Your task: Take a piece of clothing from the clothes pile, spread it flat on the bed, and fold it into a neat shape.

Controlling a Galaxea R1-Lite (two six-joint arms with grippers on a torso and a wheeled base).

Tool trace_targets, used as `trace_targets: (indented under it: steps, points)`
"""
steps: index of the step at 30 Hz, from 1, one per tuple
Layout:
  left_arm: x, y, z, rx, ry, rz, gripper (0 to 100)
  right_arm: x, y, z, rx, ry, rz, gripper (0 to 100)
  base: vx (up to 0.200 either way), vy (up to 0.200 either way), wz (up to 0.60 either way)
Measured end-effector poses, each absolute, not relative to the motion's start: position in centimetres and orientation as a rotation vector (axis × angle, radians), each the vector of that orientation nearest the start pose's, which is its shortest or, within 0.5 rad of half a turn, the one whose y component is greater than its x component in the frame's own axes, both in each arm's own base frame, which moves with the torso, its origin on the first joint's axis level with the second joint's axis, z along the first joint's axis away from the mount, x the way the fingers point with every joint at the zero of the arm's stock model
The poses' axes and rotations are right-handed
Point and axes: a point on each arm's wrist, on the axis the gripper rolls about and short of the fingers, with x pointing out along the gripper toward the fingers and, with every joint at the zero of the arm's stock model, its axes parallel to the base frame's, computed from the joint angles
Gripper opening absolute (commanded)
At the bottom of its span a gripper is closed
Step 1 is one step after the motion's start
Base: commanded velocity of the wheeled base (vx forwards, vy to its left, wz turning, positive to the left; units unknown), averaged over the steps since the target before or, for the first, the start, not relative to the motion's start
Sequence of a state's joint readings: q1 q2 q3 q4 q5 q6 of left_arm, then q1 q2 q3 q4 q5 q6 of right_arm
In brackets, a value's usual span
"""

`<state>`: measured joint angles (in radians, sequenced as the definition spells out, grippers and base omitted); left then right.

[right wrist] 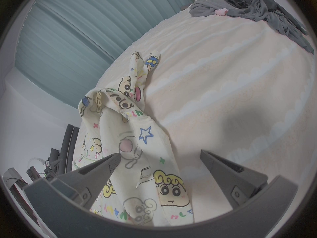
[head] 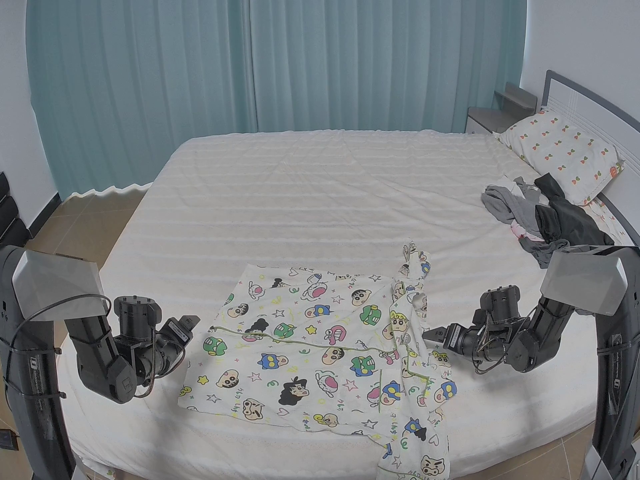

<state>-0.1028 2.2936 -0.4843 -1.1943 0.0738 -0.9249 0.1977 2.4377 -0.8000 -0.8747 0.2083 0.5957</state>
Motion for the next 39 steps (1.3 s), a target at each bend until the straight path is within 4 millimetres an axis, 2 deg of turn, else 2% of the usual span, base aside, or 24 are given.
trace_targets:
  steps: [11, 17, 25, 33, 39]
  points:
    - [30.9, -3.0, -2.3, -0.841, 0.589, 0.267, 100, 36.5, 8.3, -5.4, 0.524, 0.906, 0.16, 0, 0.0, 0.0, 0.0]
    - [30.5, -3.0, -2.3, -0.843, 0.591, 0.271, 100, 36.4, 7.8, -4.8, 0.535, 0.89, 0.147, 0, 0.0, 0.0, 0.0]
    - [29.5, -3.5, -2.0, -0.846, 0.558, 0.231, 100, 35.2, 4.4, -3.6, 0.554, 0.877, 0.07, 0, 0.0, 0.0, 0.0]
    - [28.8, -3.7, -2.0, -0.844, 0.549, 0.217, 100, 34.6, 0.1, -3.1, 0.581, 0.849, -0.034, 0, 0.0, 0.0, 0.0]
    - [28.6, -3.7, -2.2, -0.843, 0.555, 0.22, 100, 34.2, -2.2, -3.1, 0.605, 0.838, -0.094, 0, 0.0, 0.0, 0.0]
